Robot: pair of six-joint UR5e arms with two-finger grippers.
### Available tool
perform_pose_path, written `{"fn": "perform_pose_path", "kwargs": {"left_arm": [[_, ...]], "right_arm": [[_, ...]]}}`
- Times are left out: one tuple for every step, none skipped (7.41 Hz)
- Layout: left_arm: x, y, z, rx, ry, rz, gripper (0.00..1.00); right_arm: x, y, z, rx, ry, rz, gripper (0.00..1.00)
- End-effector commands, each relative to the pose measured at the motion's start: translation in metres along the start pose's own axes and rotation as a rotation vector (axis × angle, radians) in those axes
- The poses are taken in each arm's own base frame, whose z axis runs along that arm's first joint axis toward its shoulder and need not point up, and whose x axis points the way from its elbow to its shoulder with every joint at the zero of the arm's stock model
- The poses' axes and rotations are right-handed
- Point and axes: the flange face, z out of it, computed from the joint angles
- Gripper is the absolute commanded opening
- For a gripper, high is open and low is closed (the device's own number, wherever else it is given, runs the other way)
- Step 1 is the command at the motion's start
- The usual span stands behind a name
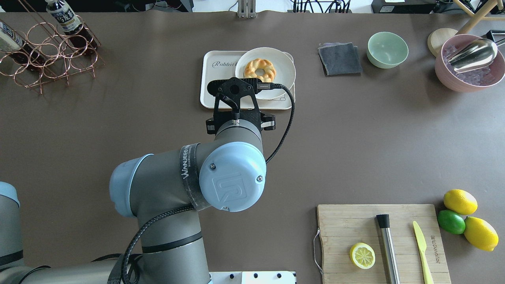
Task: Place tea on tray
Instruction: 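Carry the tea bottle toward the tray and lower it beside the tray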
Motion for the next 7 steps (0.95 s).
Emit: {"fn": "perform_pose_path", "kwargs": {"left_arm": [[0.0046, 0.0180, 0.0041, -0.006, -0.010, 0.025, 0.00], [0.0044, 0.0177, 0.0036, -0.005, -0.011, 0.028, 0.00], [0.0038, 0.0182, 0.0042, -0.007, -0.012, 0.036, 0.00], [0.0037, 0.0185, 0.0050, -0.006, -0.014, 0.038, 0.00], [0.0036, 0.0208, 0.0052, -0.008, -0.016, 0.041, 0.00], [0.0023, 0.0251, 0.0067, -0.012, -0.018, 0.046, 0.00], [0.0017, 0.0251, 0.0065, -0.012, -0.017, 0.043, 0.00]], "right_arm": [[0.0026, 0.0039, 0.0024, -0.004, -0.001, 0.004, 1.00], [0.0027, 0.0040, 0.0025, -0.005, -0.001, 0.005, 1.00], [0.0042, 0.0056, 0.0031, -0.006, -0.001, 0.008, 1.00], [0.0052, 0.0066, 0.0031, -0.006, -0.001, 0.009, 1.00], [0.0057, 0.0067, 0.0026, -0.005, -0.001, 0.010, 1.00], [0.0066, 0.0082, 0.0037, -0.007, -0.002, 0.012, 1.00], [0.0071, 0.0084, 0.0032, -0.006, -0.002, 0.015, 1.00]]}}
